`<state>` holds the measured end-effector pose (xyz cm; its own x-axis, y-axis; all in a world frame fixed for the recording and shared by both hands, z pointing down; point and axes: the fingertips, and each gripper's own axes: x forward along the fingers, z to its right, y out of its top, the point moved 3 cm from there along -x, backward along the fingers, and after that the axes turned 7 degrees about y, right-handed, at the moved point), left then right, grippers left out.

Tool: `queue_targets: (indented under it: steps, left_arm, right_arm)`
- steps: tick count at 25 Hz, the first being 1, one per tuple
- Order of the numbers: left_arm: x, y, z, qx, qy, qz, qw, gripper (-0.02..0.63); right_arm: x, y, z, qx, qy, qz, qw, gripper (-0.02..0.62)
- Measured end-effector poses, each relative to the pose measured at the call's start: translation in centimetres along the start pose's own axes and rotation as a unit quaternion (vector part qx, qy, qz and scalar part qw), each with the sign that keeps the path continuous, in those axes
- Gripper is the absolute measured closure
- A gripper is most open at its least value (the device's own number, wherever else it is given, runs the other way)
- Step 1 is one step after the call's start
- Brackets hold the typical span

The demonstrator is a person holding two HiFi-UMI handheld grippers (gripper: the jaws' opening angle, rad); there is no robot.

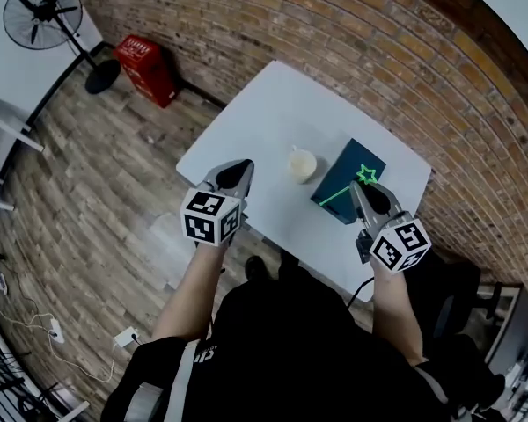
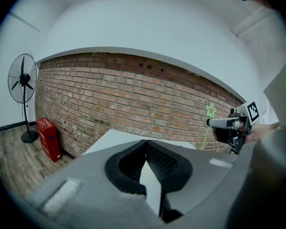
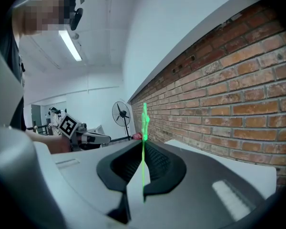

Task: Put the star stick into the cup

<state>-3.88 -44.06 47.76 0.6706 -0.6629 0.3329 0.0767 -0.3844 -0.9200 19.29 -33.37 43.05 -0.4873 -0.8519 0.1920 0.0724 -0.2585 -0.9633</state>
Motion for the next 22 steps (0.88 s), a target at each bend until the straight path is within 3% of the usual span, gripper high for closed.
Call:
queue_targets:
  steps: [8,22]
  left_arm:
    - [3.7,0.5,-1.1,-0.005,0.004,-0.019,0.9998,0.600]
    - [6.1,-0.7,0.0,-0.017,0.010,-0.035,0.9992,0.600]
  right_arm:
    - [2.4,0.8,4.6,0.023,-0.012,0.006,1.000,0.580]
    - [7.4,2.5,8.0,0.033,0.024,0.016,0.999,0.580]
